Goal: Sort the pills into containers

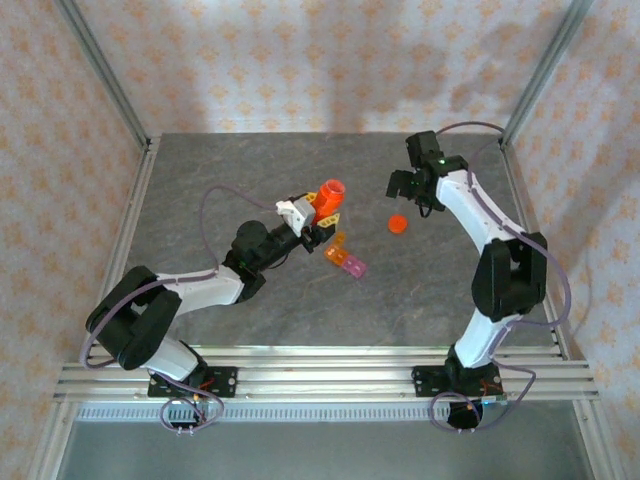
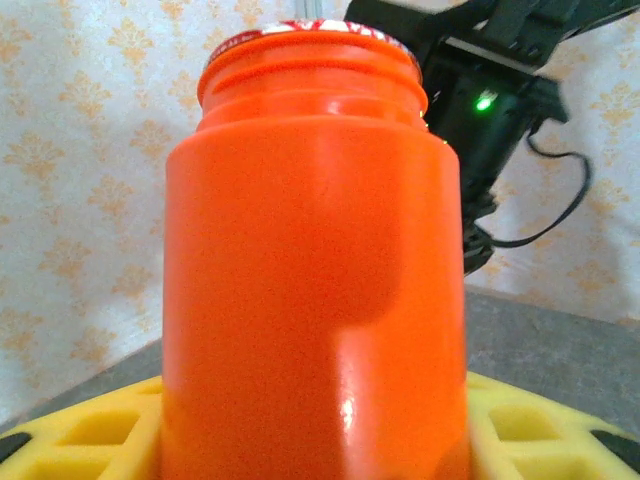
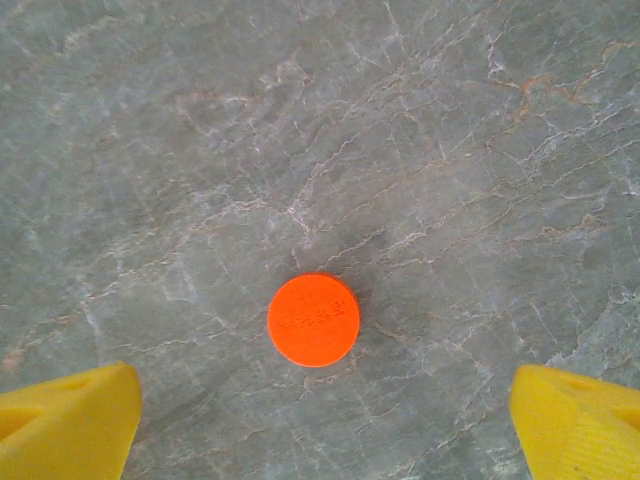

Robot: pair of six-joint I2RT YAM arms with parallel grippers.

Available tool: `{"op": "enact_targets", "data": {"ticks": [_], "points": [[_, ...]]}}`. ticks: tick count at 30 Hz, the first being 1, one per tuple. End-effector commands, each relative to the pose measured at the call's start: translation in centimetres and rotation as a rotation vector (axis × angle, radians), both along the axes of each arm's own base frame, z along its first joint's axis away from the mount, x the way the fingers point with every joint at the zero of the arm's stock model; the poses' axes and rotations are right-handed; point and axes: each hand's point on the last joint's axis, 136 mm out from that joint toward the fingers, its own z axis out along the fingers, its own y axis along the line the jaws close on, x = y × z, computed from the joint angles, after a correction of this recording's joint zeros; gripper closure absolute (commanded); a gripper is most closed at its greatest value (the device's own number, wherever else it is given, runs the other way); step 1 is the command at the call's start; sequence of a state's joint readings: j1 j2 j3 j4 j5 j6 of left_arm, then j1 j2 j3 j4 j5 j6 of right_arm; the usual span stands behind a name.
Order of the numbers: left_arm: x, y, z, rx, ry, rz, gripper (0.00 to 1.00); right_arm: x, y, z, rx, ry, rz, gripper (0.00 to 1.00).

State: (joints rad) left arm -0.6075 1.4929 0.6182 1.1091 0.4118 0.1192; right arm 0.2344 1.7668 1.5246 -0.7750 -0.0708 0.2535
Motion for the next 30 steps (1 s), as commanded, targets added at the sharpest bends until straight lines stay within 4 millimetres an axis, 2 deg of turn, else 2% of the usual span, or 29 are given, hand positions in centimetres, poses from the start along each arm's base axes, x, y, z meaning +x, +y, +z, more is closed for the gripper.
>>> {"op": "enact_targets", "data": {"ticks": [1, 6, 10, 19, 30], "points": [[-0.7, 0.6, 3.4, -0.068, -0.075, -0.006, 1.00, 0.1, 0.4, -1.4, 0.001, 0.076, 0.019, 0.09], [-0.9, 0.7, 3.5, -0.044, -0.065, -0.003, 1.00, 0.2, 0.9, -4.0, -0.005, 0.159, 0.057, 0.17], [-1.1, 0.7, 3.1, -0.028, -0.051, -0.012, 1.00, 0.2, 0.6, -5.7, -0.032, 0.210, 0.064, 0.19], [-1.2, 0.7, 2.4, -0.012, -0.044, -0.011, 1.00, 0.2, 1.4, -9.3, -0.017, 0.302, 0.096, 0.22], [-0.7, 0.4, 1.8, -0.008, -0.039, -0.010, 1.00, 0.2, 1.6, -11.5, -0.009, 0.343, 0.097, 0.29]]}}
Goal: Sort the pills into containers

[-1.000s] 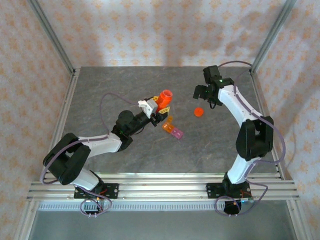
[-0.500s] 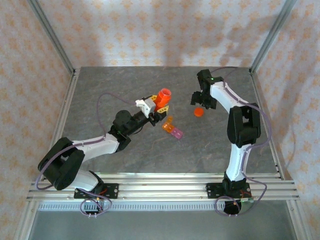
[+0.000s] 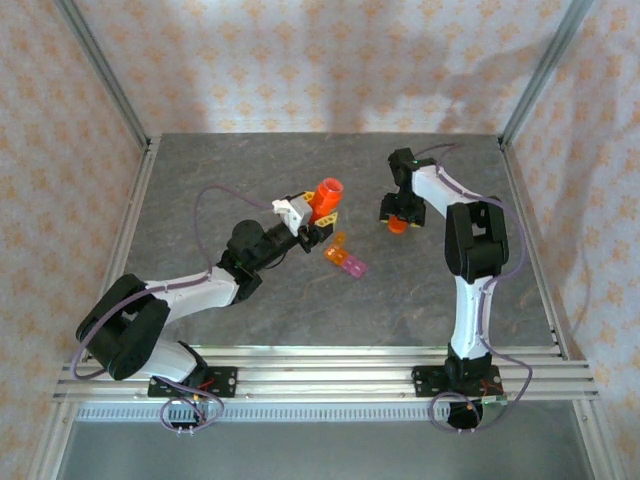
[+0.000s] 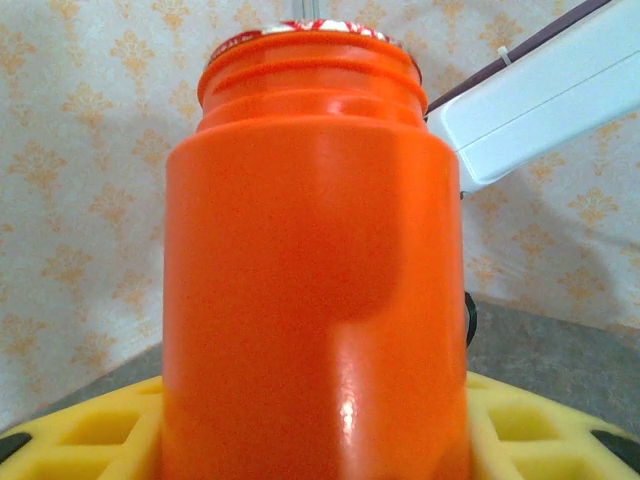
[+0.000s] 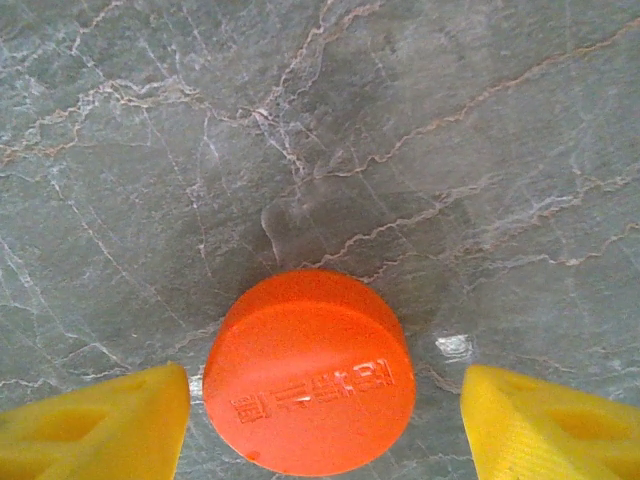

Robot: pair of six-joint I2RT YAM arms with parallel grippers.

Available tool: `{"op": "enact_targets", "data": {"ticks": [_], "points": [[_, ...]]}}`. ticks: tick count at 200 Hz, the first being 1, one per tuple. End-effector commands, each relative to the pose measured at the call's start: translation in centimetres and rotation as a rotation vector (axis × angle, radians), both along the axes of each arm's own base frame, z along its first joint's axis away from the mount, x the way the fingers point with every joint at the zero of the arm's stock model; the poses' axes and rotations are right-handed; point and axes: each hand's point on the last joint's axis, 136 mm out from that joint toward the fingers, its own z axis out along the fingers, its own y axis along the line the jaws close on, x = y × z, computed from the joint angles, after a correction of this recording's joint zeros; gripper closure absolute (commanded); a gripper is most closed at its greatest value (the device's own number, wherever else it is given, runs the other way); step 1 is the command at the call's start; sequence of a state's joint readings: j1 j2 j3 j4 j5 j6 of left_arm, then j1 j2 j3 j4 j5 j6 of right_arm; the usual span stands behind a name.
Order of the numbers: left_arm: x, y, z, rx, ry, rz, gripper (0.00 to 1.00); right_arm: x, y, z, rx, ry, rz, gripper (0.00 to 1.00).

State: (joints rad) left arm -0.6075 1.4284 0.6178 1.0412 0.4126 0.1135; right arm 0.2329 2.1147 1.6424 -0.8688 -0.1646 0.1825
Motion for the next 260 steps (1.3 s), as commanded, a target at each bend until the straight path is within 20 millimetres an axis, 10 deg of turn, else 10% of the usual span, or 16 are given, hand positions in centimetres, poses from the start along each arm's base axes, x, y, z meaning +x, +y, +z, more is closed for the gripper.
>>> {"op": "enact_targets", "data": {"ticks": [1, 157, 260], "points": [[0.0, -0.1, 0.8, -0.008, -0.048, -0.009, 1.00, 0.2, 0.0, -0.1, 0.001, 0.010, 0.003, 0.29], [-0.3, 0.1, 0.0, -0.007, -0.018, -0.014, 1.00, 0.4, 0.3, -0.6, 0.019, 0.015, 0.010, 0.55], [0.7, 0.0, -2.2, -0.008, -0.012, 0.011, 1.00, 0.0, 2.4, 6.9, 0.175, -0.121, 0.011, 0.63]]}}
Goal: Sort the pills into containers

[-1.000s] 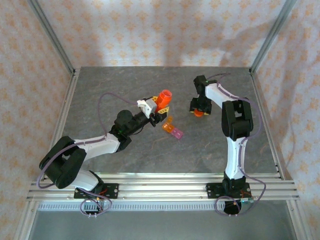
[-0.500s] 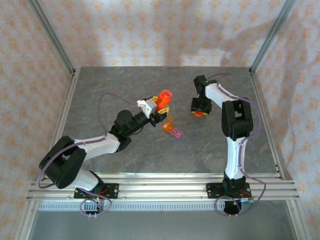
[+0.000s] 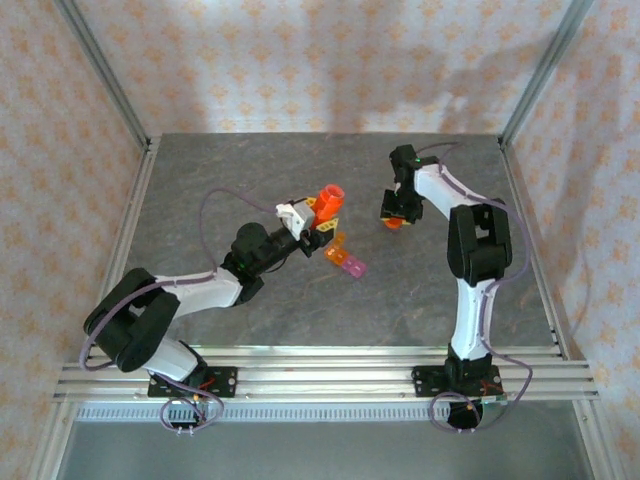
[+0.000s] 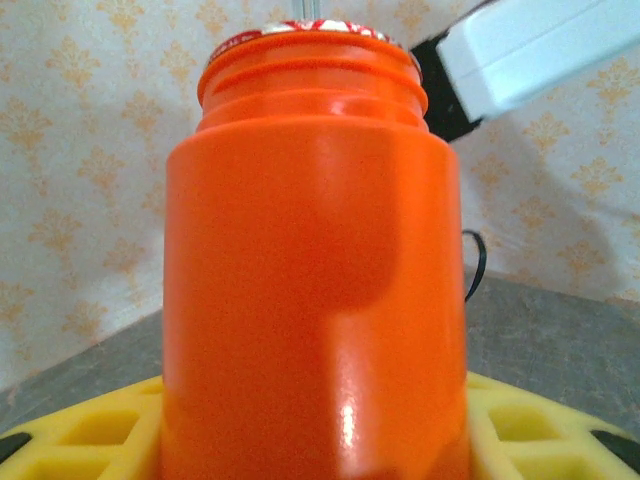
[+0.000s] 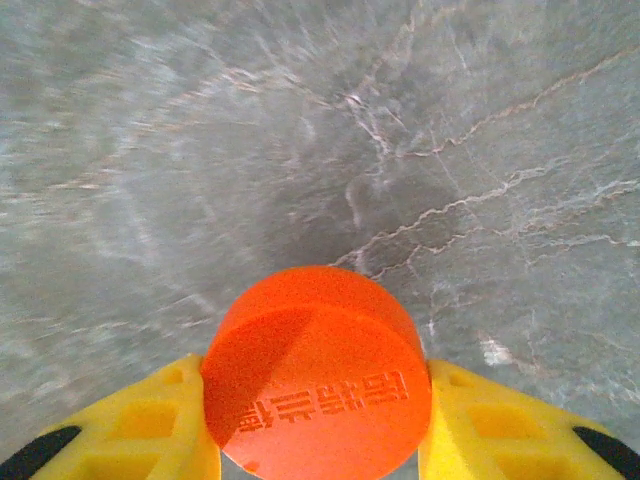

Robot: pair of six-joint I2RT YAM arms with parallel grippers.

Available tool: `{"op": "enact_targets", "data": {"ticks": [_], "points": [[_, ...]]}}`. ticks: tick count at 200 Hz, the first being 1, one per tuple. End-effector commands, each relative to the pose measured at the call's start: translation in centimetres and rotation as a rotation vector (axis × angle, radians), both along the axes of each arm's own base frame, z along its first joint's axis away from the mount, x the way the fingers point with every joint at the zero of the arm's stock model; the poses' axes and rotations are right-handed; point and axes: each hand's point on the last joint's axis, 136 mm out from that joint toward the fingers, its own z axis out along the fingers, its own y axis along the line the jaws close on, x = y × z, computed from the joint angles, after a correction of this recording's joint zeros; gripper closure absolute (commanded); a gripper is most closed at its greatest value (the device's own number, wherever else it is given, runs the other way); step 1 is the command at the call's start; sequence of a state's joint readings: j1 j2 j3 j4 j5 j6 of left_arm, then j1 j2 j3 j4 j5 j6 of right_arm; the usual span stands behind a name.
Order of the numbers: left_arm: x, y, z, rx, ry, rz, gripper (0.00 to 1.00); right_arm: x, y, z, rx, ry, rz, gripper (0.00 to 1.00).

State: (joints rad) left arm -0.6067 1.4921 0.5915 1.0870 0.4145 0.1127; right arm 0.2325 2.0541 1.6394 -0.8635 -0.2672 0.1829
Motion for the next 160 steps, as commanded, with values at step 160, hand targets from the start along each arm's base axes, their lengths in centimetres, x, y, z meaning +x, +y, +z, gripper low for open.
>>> {"op": "enact_targets", "data": {"ticks": [160], "points": [[3.5, 0.4, -4.4, 0.050, -0.024, 0.063, 1.00, -1.7, 5.2, 17.5, 0.247, -0.212, 0.137, 0.63]]}}
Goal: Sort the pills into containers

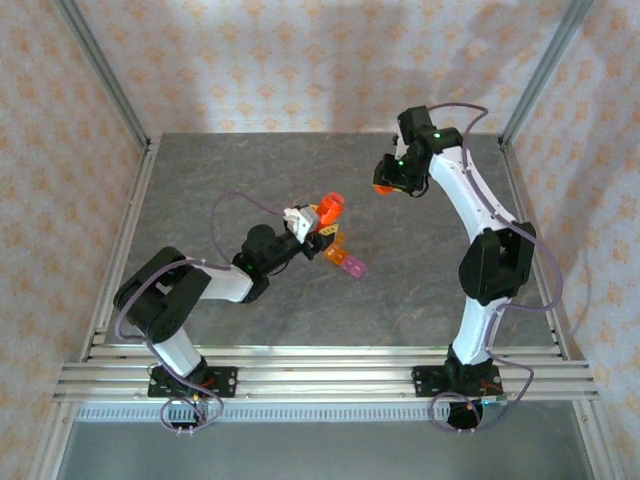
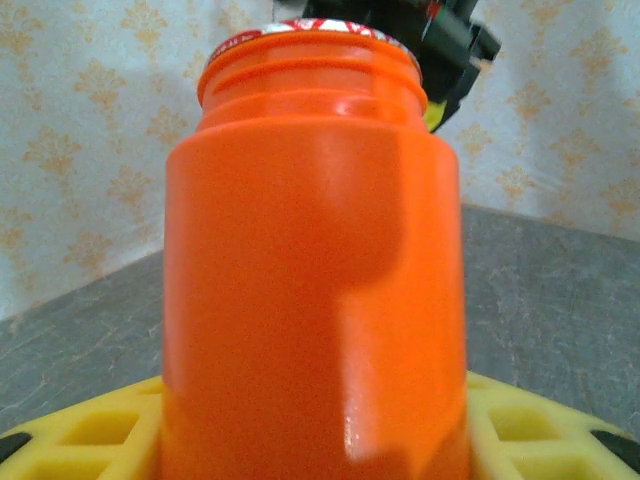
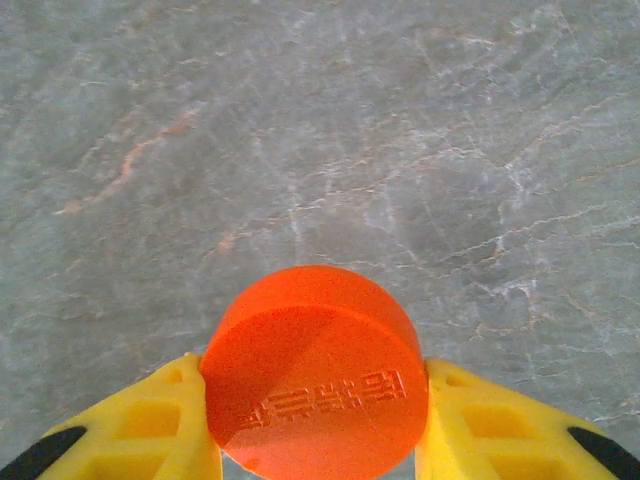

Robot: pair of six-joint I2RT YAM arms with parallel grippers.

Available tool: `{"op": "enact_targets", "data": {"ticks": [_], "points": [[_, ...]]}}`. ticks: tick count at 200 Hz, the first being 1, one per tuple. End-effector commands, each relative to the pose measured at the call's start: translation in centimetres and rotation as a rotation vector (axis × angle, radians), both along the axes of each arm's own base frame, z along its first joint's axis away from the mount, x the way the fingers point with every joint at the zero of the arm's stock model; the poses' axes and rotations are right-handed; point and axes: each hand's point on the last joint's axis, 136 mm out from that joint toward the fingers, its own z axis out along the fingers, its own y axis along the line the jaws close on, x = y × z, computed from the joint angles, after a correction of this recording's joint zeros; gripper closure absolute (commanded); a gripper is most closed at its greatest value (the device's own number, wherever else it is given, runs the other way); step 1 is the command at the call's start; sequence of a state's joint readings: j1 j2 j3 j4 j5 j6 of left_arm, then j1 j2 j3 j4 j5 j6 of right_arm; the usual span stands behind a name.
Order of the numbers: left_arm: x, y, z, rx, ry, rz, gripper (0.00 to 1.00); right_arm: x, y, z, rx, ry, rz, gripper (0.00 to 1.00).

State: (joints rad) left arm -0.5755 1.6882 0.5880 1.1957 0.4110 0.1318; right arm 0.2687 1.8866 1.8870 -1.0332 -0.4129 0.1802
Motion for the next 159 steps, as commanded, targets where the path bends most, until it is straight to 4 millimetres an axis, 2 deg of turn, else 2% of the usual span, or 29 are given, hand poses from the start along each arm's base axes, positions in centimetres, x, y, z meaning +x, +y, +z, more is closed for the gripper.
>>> {"op": "enact_targets", "data": {"ticks": [1, 44, 89, 159], "points": [[1.1, 0.3, 1.4, -0.009, -0.086, 0.025, 1.00, -1.7, 1.0, 3.1, 0.050, -0.011, 0.057, 0.63], [2.6, -0.4, 1.1, 0.006, -0.108, 0.020, 1.00, -2.2, 2.6, 4.9, 0.115, -0.007, 0.131, 0.63], [3.8, -1.2, 0.8, 0.034, -0.140, 0.004, 1.00, -3.7, 4.5, 6.1, 0.191, 0.013, 0.259, 0.63], [3.9, -2.0, 0.7, 0.048, -0.162, -0.031, 1.00, -6.2, 5.9, 7.3, 0.269, 0.040, 0.426, 0.63]]}}
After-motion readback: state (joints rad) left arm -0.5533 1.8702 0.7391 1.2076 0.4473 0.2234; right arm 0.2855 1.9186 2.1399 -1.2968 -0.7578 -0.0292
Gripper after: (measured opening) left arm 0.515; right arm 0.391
